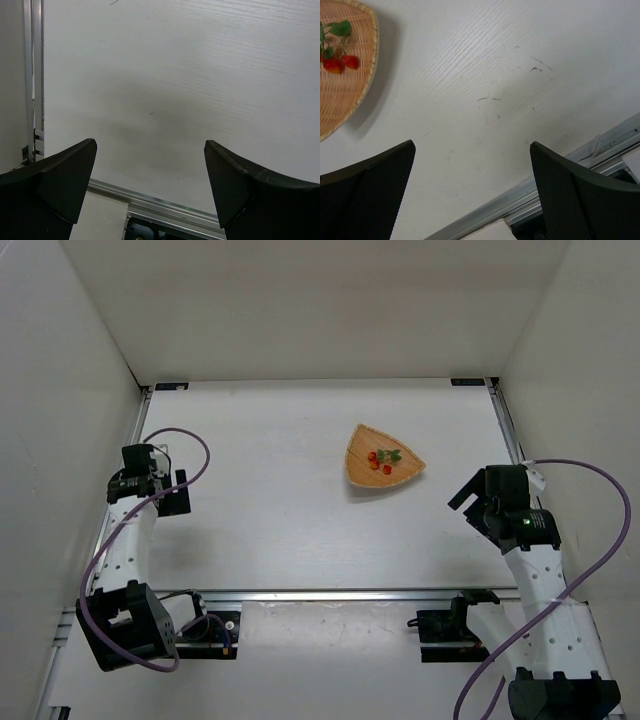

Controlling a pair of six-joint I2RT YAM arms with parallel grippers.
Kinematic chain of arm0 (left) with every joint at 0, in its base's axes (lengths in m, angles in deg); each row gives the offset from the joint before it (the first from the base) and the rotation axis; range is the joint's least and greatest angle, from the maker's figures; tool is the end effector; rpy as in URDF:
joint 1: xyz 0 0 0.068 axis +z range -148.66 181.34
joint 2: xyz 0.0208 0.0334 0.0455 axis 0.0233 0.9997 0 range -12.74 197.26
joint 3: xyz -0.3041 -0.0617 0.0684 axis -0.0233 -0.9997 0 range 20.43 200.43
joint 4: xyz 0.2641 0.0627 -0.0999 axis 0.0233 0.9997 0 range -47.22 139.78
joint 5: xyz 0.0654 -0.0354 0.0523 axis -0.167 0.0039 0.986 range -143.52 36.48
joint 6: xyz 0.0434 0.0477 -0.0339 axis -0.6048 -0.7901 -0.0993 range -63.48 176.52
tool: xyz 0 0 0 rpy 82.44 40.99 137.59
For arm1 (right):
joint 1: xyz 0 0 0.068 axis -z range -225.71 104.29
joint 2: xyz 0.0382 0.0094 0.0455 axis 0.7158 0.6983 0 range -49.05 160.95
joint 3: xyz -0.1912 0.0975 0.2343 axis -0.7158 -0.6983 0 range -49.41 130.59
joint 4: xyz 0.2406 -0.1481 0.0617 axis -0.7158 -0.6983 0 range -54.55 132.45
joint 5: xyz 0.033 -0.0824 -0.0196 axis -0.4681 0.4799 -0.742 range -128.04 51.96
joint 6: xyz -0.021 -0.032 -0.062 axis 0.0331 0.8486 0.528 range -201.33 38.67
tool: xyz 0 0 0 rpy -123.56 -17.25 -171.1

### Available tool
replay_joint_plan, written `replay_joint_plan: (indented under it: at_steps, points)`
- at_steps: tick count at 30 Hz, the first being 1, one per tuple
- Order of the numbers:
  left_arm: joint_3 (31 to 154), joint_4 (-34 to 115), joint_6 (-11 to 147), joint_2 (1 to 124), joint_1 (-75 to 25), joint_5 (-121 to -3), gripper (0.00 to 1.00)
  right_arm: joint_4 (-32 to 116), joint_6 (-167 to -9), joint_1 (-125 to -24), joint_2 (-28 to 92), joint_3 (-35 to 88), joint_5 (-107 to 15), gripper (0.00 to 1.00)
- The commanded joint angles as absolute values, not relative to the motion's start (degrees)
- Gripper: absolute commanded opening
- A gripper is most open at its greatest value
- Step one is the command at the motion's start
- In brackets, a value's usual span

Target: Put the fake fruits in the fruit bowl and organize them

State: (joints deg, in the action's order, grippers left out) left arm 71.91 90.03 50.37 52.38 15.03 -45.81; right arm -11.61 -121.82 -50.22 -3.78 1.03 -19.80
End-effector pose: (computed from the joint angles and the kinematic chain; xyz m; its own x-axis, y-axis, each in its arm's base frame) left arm 0.2270 0.0637 0.2715 -0.8758 -0.1042 -0.4712 -0.2054 0.9641 0.1686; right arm 0.1570 -0.0067 0.3192 -0.4866 0.5802 -0.6532 0.5871 0.7708 0.2474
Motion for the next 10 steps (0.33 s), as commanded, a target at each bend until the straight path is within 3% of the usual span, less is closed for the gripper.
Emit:
replay_joint_plan:
  at_steps: [1,10]
  points:
    - [73.9,89.0,51.2,50.7,15.1,-48.3,1.00,-12.7,-122.2,-50.1,-5.4,0.3,-19.8,1.00]
    - [75.5,90.2,51.8,50.7,15.1,-49.5,1.00,-12.9,-121.1,-50.1,-8.6,-1.4,-19.9,1.00]
